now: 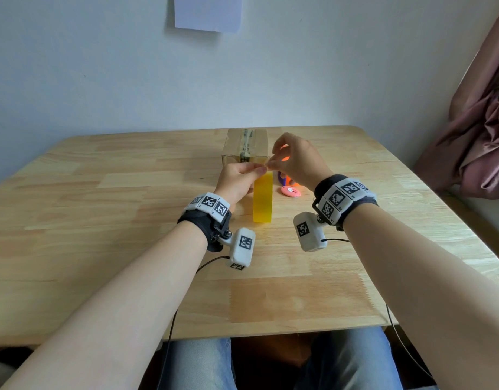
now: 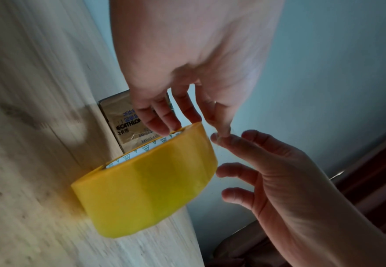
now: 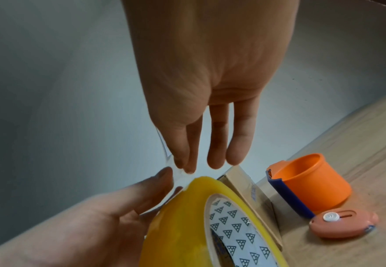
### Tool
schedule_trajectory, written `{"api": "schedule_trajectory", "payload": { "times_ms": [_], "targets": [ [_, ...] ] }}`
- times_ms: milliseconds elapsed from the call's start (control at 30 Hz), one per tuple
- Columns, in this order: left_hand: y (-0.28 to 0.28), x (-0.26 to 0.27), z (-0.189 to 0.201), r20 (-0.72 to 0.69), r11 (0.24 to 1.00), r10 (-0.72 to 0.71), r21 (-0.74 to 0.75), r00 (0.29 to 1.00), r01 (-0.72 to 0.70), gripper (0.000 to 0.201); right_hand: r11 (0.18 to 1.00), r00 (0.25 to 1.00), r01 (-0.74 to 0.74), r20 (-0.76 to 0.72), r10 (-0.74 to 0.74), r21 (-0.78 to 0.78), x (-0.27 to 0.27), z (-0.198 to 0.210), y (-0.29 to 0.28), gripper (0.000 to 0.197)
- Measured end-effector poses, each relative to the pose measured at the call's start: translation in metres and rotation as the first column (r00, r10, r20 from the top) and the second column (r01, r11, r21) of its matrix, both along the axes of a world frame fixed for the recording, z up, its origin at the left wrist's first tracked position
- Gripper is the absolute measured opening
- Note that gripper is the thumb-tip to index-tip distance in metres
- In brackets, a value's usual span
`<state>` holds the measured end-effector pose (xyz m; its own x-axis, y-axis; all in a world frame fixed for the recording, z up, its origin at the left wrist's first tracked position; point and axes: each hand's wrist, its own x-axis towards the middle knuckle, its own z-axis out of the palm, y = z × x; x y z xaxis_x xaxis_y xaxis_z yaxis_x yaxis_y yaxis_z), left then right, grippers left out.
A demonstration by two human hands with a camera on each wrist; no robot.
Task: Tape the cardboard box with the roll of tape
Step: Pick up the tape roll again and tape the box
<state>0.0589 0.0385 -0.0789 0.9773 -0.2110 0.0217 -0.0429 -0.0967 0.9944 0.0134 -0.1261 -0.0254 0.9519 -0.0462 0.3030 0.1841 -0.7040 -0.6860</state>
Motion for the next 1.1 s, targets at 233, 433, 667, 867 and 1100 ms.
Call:
{"api": "schedule_trajectory", "payload": {
  "times_ms": [233,433,667,867,1100],
  "targets": [
    [0.000,0.005,-0.004,-0.040,0.999,-0.024,-0.041,0.999,0.022,0.004,1.000,0.997,-0.009,-0.080,0.007,-0.013,-0.001,-0.004,-0.006,0.015],
    [0.001,0.008,-0.005,-0.055,0.998,-0.034,-0.054,0.998,0.031,0.008,0.993,0.995,-0.068,-0.081,0.060,-0.096,0.004,-0.009,-0.008,0.017],
    [0.008,0.006,-0.003,-0.092,0.994,-0.052,-0.097,0.994,0.043,0.009,0.999,0.996,-0.036,-0.086,0.036,0.002,0.008,-0.017,-0.003,0.014],
    [0.013,0.005,0.000,-0.068,0.993,-0.086,-0.082,0.994,0.081,0.021,1.000,0.995,-0.029,-0.098,0.029,0.010,0.006,-0.017,-0.003,0.008],
    [0.014,0.006,0.004,-0.021,0.998,-0.062,0.006,0.998,0.062,0.013,0.998,0.995,-0.045,-0.093,0.042,-0.034,0.004,-0.016,-0.004,0.020]
  ]
}}
